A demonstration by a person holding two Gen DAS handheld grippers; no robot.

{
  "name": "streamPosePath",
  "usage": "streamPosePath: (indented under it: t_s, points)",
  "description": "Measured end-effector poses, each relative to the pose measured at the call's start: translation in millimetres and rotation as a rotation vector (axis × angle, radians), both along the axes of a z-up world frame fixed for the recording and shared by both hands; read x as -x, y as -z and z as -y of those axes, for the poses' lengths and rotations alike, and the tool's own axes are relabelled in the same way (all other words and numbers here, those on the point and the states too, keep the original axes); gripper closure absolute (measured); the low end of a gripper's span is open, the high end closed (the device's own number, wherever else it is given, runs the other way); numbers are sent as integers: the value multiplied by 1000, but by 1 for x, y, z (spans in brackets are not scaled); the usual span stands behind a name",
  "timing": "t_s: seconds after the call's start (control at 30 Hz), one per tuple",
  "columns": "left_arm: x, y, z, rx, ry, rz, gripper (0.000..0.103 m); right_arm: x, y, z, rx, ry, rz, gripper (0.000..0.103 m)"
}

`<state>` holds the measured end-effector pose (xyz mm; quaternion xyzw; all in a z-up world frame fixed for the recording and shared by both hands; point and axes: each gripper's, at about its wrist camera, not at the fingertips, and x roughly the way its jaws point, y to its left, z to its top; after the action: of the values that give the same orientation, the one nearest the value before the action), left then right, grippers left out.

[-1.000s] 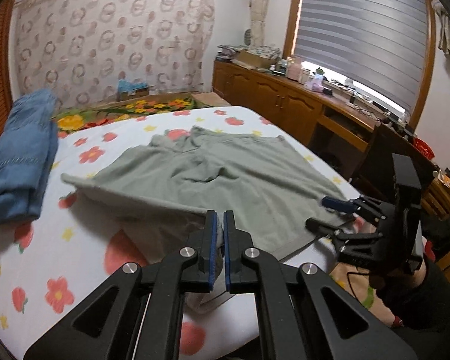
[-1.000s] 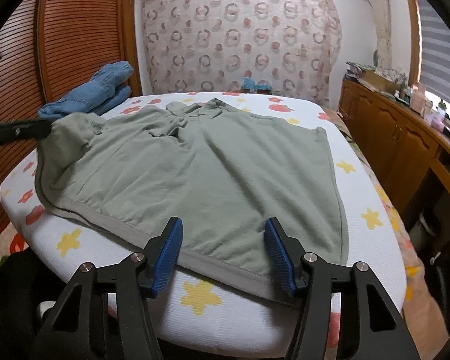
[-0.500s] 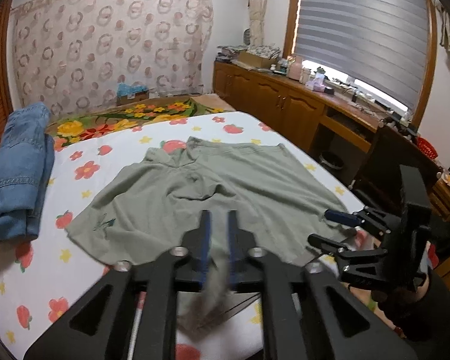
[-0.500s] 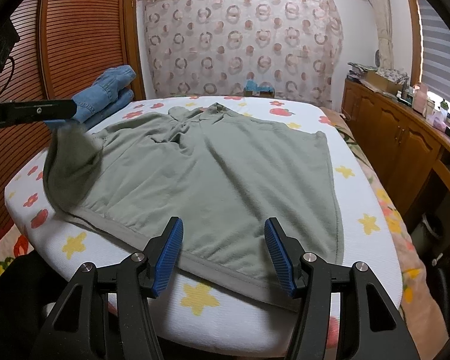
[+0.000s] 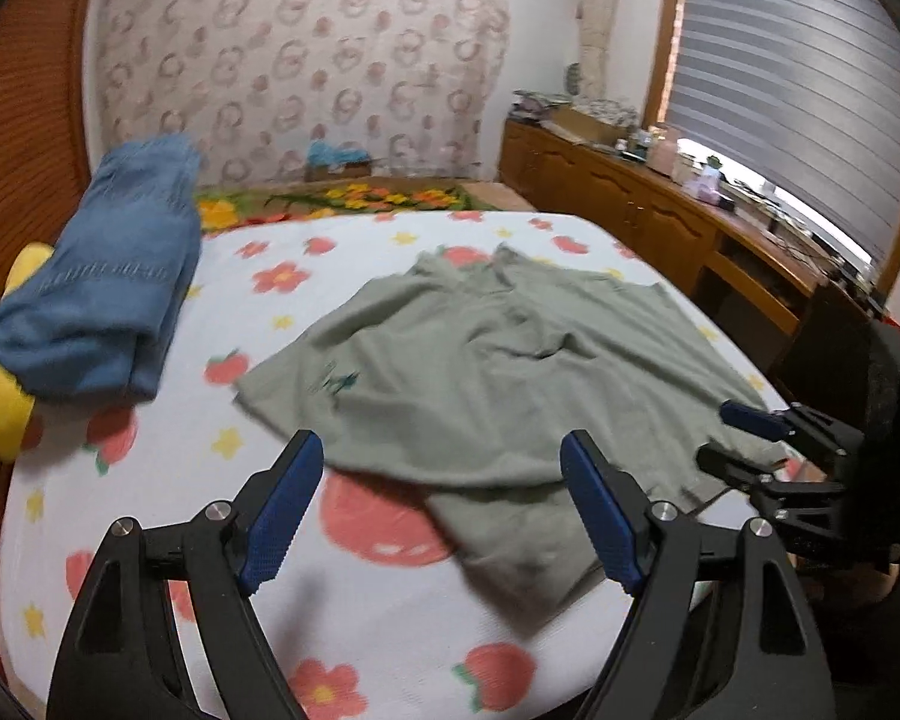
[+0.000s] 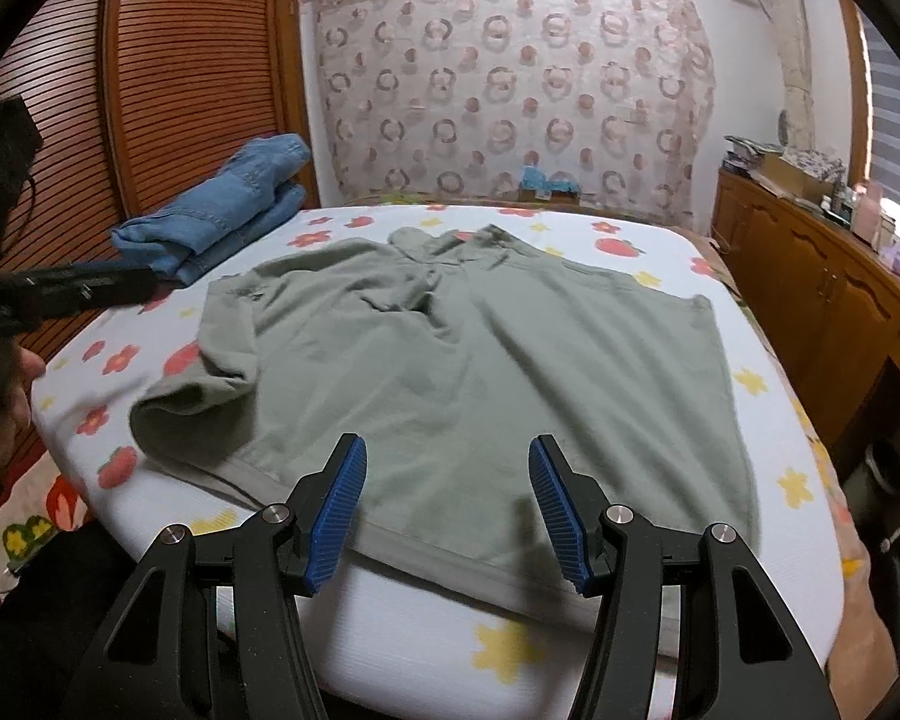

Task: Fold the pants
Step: 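Move the right gripper to the pants edge and close on it, then lift the held edge with the right gripper, fold it across the pants, release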

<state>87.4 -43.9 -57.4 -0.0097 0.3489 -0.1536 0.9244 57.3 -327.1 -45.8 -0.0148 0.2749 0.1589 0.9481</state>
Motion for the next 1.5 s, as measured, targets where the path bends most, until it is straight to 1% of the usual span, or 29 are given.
streamPosePath:
  t_s: [0.07, 0.13, 0.17, 0.3, 0.5, 0.57, 0.77, 0.9, 0.97, 1.1, 1.17, 1.3, 1.4, 1.47, 1.5]
  points:
    - [1, 7, -4, -4, -20, -11, 21, -1, -1, -3, 0, -13, 1, 46]
    - [2, 15, -8, 0, -24, -34, 21, -1, -3, -6, -7, -33, 0, 54]
    - [3, 19, -8, -1, -24, -43, 21, -2, -4, -7, -14, -43, -2, 55]
    - [6, 33, -5, -24, -15, -72, 21, -5, -9, -10, -49, -77, -7, 57]
    - [9, 45, -2, -31, -1, -101, 21, -7, -13, -18, -49, -115, 9, 60]
    - [9, 49, -4, -29, -4, -113, 21, -6, -12, -21, -50, -137, 9, 64]
    - [15, 53, -5, -34, -9, -75, 21, -8, -3, -24, -33, -174, -28, 67]
    - [17, 55, 0, -71, -9, -52, 21, -13, 5, -22, -31, -183, -67, 67]
    - [18, 55, -2, -62, -10, -46, 21, -16, 6, -20, -33, -186, -82, 67]
    - [19, 53, -10, -8, -8, -52, 21, -16, 9, -20, -29, -203, -106, 67]
    - [19, 52, -11, -9, -8, -55, 21, -18, 8, -22, -20, -211, -112, 68]
    - [21, 52, -12, -17, -18, -55, 21, -19, 6, -26, -14, -225, -122, 78]
    - [21, 52, -13, -19, -16, -57, 21, -20, 3, -33, 1, -236, -118, 90]
    - [21, 52, -13, -27, -16, -59, 21, -19, 2, -35, 24, -240, -100, 94]
    - [21, 52, -13, -28, -18, -60, 21, -18, 1, -34, 18, -243, -94, 95]
